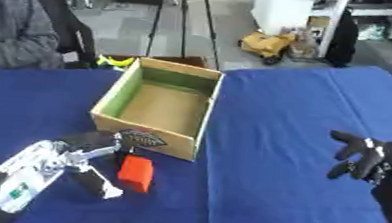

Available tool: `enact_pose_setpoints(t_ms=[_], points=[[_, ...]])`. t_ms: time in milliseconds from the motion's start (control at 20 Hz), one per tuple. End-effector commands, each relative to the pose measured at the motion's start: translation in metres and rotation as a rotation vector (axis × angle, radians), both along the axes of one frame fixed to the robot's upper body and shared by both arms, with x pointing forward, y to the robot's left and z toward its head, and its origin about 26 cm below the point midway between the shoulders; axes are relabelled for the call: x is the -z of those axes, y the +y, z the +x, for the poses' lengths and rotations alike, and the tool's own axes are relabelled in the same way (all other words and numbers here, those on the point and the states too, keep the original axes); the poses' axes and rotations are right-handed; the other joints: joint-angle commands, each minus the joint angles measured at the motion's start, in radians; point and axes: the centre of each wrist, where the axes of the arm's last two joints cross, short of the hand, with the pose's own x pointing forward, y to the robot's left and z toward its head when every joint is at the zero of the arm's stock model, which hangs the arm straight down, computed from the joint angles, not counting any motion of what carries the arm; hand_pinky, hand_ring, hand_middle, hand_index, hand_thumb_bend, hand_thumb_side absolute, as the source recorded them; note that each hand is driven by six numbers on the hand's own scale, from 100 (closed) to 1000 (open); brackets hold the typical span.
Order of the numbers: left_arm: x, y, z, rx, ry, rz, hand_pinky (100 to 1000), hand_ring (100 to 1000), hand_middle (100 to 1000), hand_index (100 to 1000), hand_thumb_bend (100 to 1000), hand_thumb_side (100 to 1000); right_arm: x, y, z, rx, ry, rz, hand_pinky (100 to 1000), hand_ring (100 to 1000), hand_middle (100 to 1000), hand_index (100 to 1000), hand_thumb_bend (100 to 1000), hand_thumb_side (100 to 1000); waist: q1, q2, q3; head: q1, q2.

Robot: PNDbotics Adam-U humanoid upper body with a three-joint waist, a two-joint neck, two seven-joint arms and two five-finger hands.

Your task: Pick up objects on the table and place them in the box.

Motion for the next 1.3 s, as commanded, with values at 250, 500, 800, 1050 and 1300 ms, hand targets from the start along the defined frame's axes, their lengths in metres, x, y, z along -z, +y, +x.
enact_pose_setpoints(t_ms=[250,500,800,1050,1300], points=[[-0.060,0.050,0.005,-0.088,-0.129,0.002,484,395,366,497,100,229,-0.010,-0.003,-0.001,0.001,-0.026,-0.022,529,915,556,451,100,829,0.000,-0.013,0.001,0.001,-0.012],[-0.090,0.069,0.013,-0.203,-0.194,-0.092,469,387,361,496,100,244,-0.010,-0.003,-0.002,-0.001,-0.022,-0.023,529,915,556,451,100,829,0.001,-0.016,0.000,-0.001,-0.009],[-0.096,0.061,0.036,-0.323,-0.253,-0.167,487,412,392,527,100,224,-0.010,0.000,0.000,-0.020,-0.023,-0.031,529,916,556,450,100,831,0.004,-0.014,-0.025,0.017,-0.010],[-0.085,0.045,0.054,-0.381,-0.261,-0.189,505,439,426,560,100,246,-0.012,0.004,0.002,-0.053,-0.029,-0.041,529,917,556,449,100,835,0.010,-0.008,-0.067,0.045,-0.018],[-0.063,0.031,0.068,-0.438,-0.241,-0.178,553,476,467,608,100,300,-0.015,0.008,0.004,-0.079,-0.032,-0.053,529,918,555,449,100,839,0.019,-0.001,-0.107,0.064,-0.023]])
